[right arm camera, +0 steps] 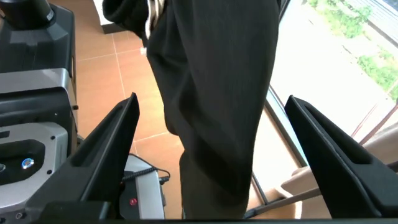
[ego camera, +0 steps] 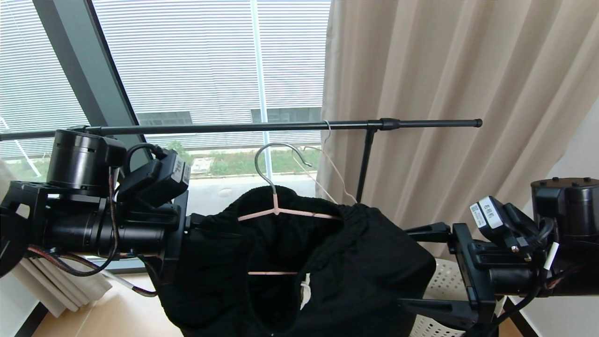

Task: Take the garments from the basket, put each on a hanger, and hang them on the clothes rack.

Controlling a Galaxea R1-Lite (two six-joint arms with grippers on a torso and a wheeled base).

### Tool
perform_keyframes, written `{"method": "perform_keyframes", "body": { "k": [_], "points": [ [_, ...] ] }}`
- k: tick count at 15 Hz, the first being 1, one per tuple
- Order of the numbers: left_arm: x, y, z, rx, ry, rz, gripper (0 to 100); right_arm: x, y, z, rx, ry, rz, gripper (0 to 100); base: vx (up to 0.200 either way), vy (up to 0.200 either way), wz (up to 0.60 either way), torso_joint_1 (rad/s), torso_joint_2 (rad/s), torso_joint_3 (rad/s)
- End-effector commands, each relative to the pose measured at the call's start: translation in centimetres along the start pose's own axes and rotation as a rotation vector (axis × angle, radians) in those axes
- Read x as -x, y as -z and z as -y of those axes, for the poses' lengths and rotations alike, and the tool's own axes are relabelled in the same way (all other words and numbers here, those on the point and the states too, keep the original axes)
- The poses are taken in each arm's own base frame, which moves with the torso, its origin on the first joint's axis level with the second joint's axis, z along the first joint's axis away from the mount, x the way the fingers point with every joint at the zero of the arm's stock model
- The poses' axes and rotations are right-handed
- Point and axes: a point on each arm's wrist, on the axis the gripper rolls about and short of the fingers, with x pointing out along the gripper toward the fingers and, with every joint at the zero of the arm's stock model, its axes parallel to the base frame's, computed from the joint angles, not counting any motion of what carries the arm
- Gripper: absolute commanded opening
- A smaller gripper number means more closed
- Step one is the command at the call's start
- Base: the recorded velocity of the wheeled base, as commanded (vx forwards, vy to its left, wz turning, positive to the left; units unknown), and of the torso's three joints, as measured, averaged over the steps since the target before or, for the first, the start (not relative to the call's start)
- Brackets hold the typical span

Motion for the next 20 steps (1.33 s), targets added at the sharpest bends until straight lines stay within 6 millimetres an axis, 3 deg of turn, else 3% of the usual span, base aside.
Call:
{"method": "perform_keyframes", "body": {
  "k": [1,12,13,20],
  "points": [
    [1.4,-0.3,0.1,-0.004,-0.045,0.010,0,-0.2,0.7,0.6,-0.021,0.006,-0.019,100,0.000,0.000,0.00,0.000,0.00,0.000],
    [3.0,-1.2,1.9,0.028,-0.065,0.037,0,-2.3,3.5,3.1,-0.066,0.018,-0.056,100,0.000,0.000,0.00,0.000,0.00,0.000],
    [2.9,-1.0,2.1,0.035,-0.060,0.033,0,-2.3,3.5,3.1,-0.066,0.019,-0.057,0,0.000,0.000,0.00,0.000,0.00,0.000],
    [4.4,-0.2,2.0,0.117,-0.124,0.025,0,-1.6,4.0,4.0,-0.082,0.064,-0.063,0,0.000,0.000,0.00,0.000,0.00,0.000]
  ]
}}
